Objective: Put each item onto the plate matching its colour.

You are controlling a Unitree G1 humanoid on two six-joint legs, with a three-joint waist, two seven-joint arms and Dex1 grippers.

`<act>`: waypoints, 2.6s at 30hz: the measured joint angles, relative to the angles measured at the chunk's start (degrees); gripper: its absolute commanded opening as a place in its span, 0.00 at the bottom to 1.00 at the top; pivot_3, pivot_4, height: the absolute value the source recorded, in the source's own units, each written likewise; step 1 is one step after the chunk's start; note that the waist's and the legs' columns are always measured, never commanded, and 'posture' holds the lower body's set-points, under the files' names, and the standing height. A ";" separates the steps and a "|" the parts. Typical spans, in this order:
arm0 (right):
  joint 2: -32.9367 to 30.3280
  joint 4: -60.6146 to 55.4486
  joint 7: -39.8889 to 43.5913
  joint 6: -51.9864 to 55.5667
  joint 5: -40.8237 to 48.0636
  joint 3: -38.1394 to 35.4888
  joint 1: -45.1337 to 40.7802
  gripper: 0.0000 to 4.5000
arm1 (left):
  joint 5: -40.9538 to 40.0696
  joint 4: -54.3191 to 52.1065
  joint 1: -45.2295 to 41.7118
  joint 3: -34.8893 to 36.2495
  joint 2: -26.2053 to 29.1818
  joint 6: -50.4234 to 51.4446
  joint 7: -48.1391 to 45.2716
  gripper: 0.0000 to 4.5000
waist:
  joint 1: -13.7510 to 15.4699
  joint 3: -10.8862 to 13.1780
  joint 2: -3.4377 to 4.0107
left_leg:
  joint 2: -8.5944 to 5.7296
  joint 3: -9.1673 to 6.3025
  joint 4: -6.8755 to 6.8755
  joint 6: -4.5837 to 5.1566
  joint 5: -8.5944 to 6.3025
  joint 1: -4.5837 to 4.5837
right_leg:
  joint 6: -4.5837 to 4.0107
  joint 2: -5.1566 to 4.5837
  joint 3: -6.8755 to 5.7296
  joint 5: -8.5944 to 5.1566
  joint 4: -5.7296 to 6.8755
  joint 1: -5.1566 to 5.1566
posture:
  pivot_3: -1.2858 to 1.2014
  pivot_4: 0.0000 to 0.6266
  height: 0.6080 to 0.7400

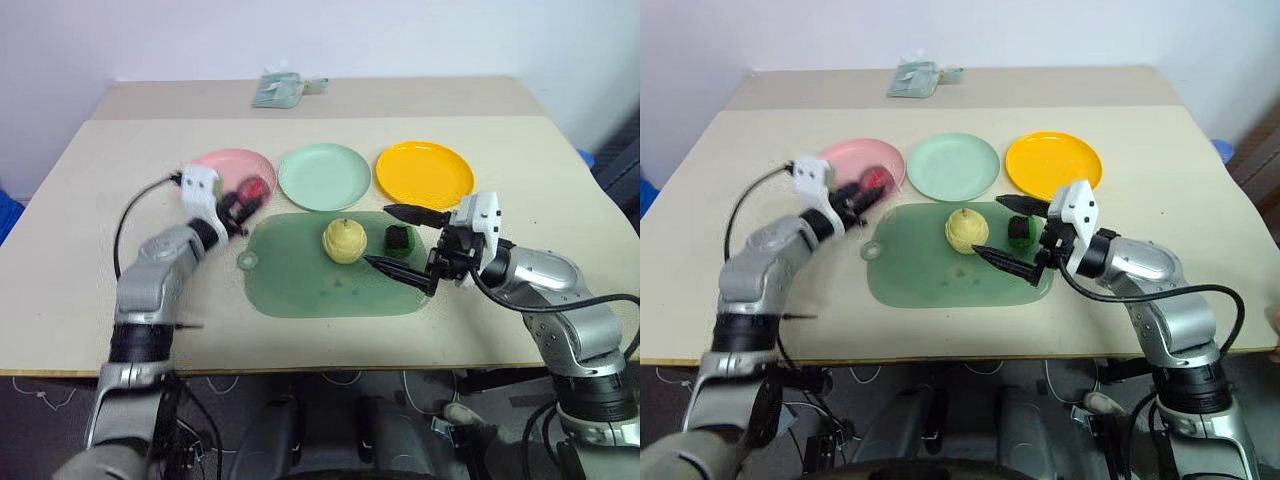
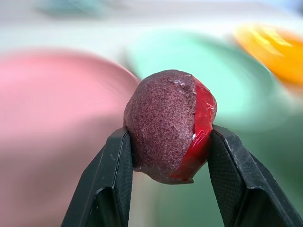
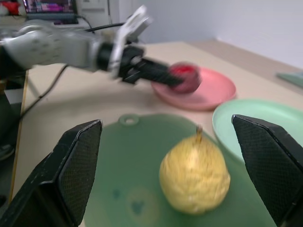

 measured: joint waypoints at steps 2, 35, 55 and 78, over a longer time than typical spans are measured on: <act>0.09 0.50 0.01 -0.16 -0.11 0.19 -0.37 1.00 | 1.29 4.70 -3.90 1.00 -0.86 -2.22 2.95 0.37 | -0.04 -0.01 -0.01 | -0.06 0.02 -0.01 0.04 -0.02 0.00 | 0.03 0.02 -0.03 0.01 0.00 0.00 | 0.52 0.24 1.00; 8.90 15.64 -4.43 0.57 -8.88 7.97 -10.49 1.00 | -24.78 -36.52 33.77 10.79 19.65 2.01 -34.86 0.98 | -1.58 0.05 -0.08 | -0.03 0.08 -0.21 -0.02 -0.01 -0.02 | -0.15 -0.08 0.27 -0.05 -0.04 -0.18 | 0.52 0.24 1.00; 13.03 28.62 -0.39 -4.29 -15.30 11.93 -13.89 0.72 | -26.20 -42.48 44.37 13.51 24.26 -3.26 -44.74 1.00 | -1.65 0.05 -0.07 | -0.01 0.08 -0.28 -0.03 0.00 -0.01 | -0.19 -0.07 0.26 -0.07 -0.07 -0.20 | 0.52 0.24 1.00; 10.77 88.68 -13.19 -32.50 -23.14 -1.72 -47.93 0.84 | -25.72 -46.45 45.44 11.17 18.74 -4.50 -34.45 1.00 | -2.04 0.09 -0.02 | -0.02 0.13 -0.40 -0.08 0.03 -0.01 | -0.20 -0.05 0.27 -0.05 -0.14 -0.20 | 0.52 0.24 1.00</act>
